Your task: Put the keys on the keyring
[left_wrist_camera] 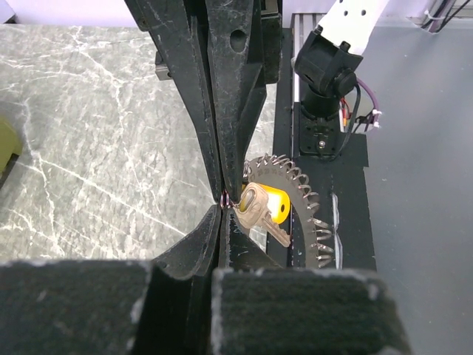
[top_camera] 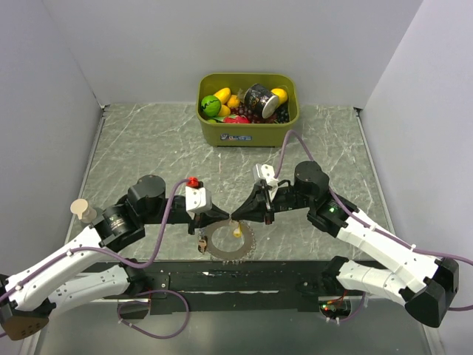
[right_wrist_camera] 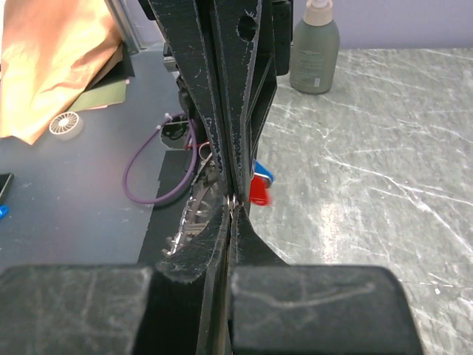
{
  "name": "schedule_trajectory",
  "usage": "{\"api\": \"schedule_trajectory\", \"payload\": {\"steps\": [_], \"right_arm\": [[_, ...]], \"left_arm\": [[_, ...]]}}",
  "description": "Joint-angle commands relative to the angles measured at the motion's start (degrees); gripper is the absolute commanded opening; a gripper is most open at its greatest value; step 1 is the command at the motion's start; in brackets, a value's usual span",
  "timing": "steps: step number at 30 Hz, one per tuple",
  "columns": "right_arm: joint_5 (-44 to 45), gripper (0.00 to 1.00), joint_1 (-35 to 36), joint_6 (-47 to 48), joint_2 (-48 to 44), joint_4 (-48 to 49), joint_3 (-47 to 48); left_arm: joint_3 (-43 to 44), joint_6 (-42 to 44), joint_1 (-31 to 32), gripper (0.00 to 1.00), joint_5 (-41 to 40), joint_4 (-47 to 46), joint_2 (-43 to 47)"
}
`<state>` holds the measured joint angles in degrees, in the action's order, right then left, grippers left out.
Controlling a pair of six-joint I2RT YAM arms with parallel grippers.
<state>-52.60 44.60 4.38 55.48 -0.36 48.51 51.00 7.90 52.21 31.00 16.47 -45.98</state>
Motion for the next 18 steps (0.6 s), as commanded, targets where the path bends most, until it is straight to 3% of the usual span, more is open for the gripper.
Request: {"api": "schedule_trajectory", "payload": {"steps": [1,6,9,14,17,18], "right_arm": [[2.41,0.00,-0.30,1.24,-0.11,-0.77,2.64],[3.64,0.00,-0.30,4.23,1.03,-4.99,4.13],[4.34,0.00,-0.39,6.60,2.60,-9.02,5.98],[5.49,0.00,-0.39,9.15,4.81,-12.38,8.53],[5.49,0.00,-0.30,9.07,4.37,-11.86,8.09],[5.66,0.00,-0.39,8.89,4.20,-11.60,7.48]], "left_arm": [[1.90,-0.69,0.35,0.11,-0.41,-3.91,2.12],[6.82,0.97,0.27,0.47,-3.75,6.08,0.72],[11.83,2.55,0.27,0.54,-4.81,11.38,-2.70],[19.91,4.40,0.35,0.56,-4.37,21.05,-11.65],[22.99,5.89,0.35,0.46,-4.29,24.83,-16.23],[23.96,6.16,0.35,0.37,-4.02,25.27,-17.12]]}}
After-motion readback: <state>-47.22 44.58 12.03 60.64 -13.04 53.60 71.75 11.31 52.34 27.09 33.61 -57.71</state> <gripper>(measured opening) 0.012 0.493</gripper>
